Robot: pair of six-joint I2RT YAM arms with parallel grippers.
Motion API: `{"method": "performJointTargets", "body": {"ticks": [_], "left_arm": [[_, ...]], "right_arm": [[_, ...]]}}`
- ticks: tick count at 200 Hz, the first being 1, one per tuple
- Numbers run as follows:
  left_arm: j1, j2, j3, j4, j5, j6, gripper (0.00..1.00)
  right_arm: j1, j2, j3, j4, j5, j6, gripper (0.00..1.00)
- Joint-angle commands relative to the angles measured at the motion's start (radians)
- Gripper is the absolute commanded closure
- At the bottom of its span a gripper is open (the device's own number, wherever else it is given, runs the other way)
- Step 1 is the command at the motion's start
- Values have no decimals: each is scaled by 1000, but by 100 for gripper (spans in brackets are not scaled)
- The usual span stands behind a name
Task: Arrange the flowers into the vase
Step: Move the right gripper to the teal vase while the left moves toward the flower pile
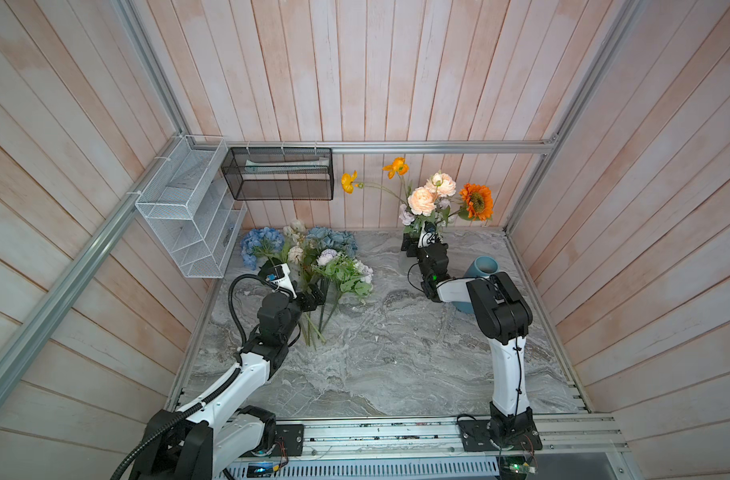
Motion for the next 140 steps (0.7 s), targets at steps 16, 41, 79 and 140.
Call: {"method": "performJointTargets", "body": {"ticks": [16,41,79,140], "left_arm": [[22,-1,-24,-5,8,-25,0],[24,23,-9,19,38,-30,0],[22,76,22,53,108,-34,0],[-19,202,93,136,252,-11,0]], "right_arm": [[1,-87,-73,-49,-33,24,2],[16,-180,-160,-83,-54,36,2],[58,-379,-338,-183,-42,73,2],[72,-792,-561,-620,-49,216,2]]}}
